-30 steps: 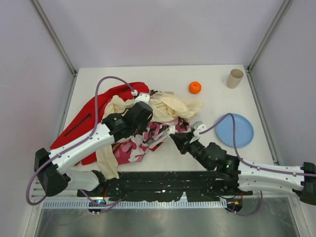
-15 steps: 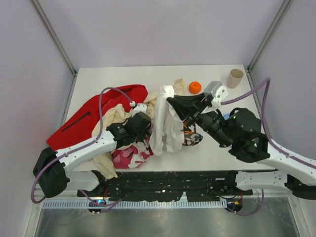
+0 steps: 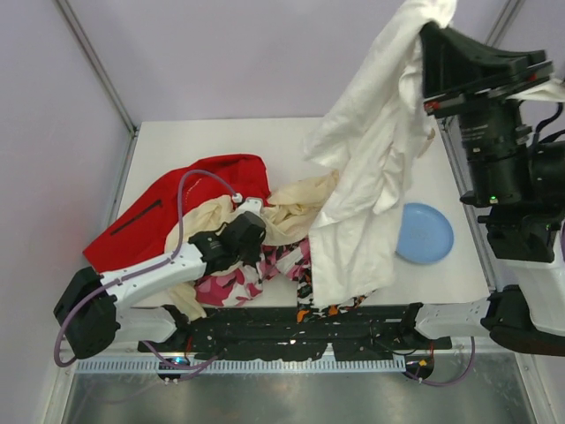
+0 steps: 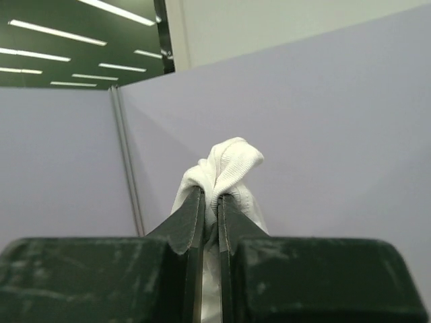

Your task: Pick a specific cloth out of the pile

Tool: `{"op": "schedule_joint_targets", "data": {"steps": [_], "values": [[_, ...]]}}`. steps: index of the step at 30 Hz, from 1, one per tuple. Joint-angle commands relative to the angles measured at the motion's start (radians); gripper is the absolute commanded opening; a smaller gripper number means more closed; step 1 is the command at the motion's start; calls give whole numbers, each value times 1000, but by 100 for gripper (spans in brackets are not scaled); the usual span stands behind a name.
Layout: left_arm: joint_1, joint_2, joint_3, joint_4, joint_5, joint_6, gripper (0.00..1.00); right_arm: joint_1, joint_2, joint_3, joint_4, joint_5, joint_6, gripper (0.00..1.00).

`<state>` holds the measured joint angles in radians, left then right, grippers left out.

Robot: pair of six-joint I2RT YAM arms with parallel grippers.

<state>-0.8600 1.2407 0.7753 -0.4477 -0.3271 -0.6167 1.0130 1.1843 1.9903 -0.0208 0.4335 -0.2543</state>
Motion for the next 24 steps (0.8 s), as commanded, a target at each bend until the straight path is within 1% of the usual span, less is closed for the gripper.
{"op": "schedule_joint_targets", "data": {"steps": [1,2,3,5,6,7,8,9,10,11,14,15,16,17,18,19,22,24], "values": [[6,-36,-62,-114,11,20,0,-17,93,189,51,91,-150,5],[7,-52,-70,-117,11,26,0,-34,133,249,51,135,-164,5],[7,-66,-74,-124,8,26,0,-48,147,271,50,149,-198,5],[7,-90,-68,-150,0,25,0,-95,189,321,50,178,-214,5],[7,-99,-55,-172,-3,25,5,-138,208,330,50,189,-211,5],[7,-113,-42,-189,5,25,14,-157,215,331,50,188,-200,5],[7,-127,-24,-200,14,31,28,-203,224,323,48,185,-186,5],[7,-142,-7,-207,25,40,43,-223,228,320,47,180,-160,5],[6,-165,8,-209,42,47,55,-270,232,308,42,157,-151,5],[6,-188,25,-209,54,58,69,-290,233,300,41,152,-117,5],[4,-266,77,-207,91,87,96,-391,248,262,27,111,-70,5],[6,-294,91,-204,105,98,99,-440,264,262,-5,82,-28,5],[4,-317,103,-200,120,106,100,-464,267,260,-25,61,-7,5],[4,-342,111,-197,140,116,100,-514,276,251,-34,22,50,5],[3,-371,117,-189,163,126,100,-539,281,242,-41,7,103,5],[4,-388,120,-181,192,133,100,-575,281,211,-39,-33,121,5],[3,-434,125,-181,255,144,100,-619,273,145,-18,-58,171,5],[4,-463,125,-190,257,149,100,-639,262,90,-5,-56,178,5]]}}
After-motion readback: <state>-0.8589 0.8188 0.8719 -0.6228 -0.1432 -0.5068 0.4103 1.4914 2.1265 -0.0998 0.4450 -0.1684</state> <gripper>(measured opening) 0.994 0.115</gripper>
